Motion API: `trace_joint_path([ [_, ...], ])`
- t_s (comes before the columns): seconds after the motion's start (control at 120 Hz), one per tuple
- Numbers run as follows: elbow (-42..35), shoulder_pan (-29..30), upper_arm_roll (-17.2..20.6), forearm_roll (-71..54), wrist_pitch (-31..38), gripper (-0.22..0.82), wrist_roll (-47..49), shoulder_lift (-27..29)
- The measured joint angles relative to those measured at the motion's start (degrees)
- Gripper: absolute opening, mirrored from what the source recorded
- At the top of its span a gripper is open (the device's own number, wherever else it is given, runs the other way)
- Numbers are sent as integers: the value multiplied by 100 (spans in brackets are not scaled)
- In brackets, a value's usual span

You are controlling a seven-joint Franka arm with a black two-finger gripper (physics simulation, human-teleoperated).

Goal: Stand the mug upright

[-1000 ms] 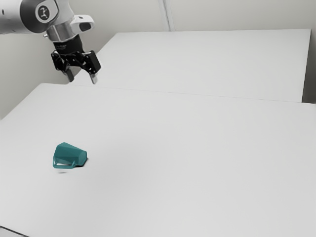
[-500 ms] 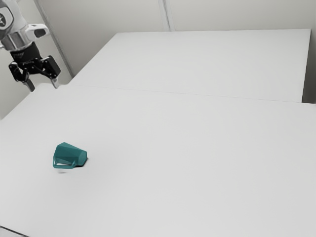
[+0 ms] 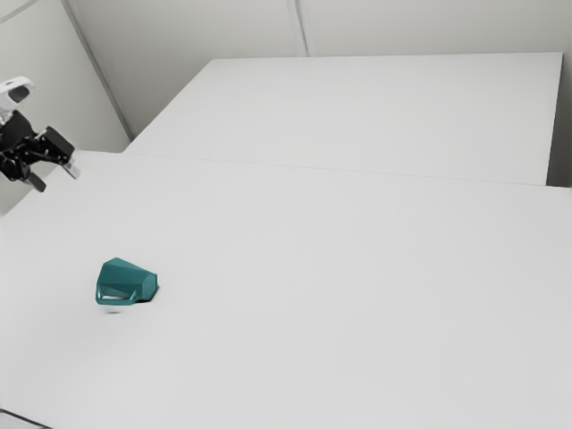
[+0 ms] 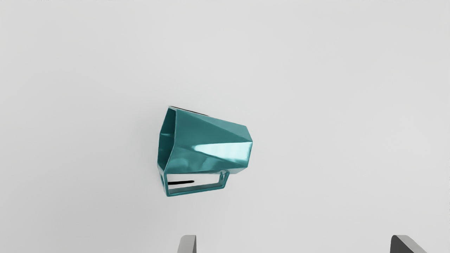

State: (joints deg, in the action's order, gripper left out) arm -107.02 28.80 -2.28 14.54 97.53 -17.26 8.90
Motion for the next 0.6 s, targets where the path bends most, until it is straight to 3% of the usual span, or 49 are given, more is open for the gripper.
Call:
trace_joint_path([
  [0.092, -197, 178, -25, 283, 174, 60, -392, -47],
  [0.275, -722, 245, -461, 878, 527, 60, -1202, -64],
  [0.6, -1019, 492, -518, 1791, 941, 60, -2619, -553],
])
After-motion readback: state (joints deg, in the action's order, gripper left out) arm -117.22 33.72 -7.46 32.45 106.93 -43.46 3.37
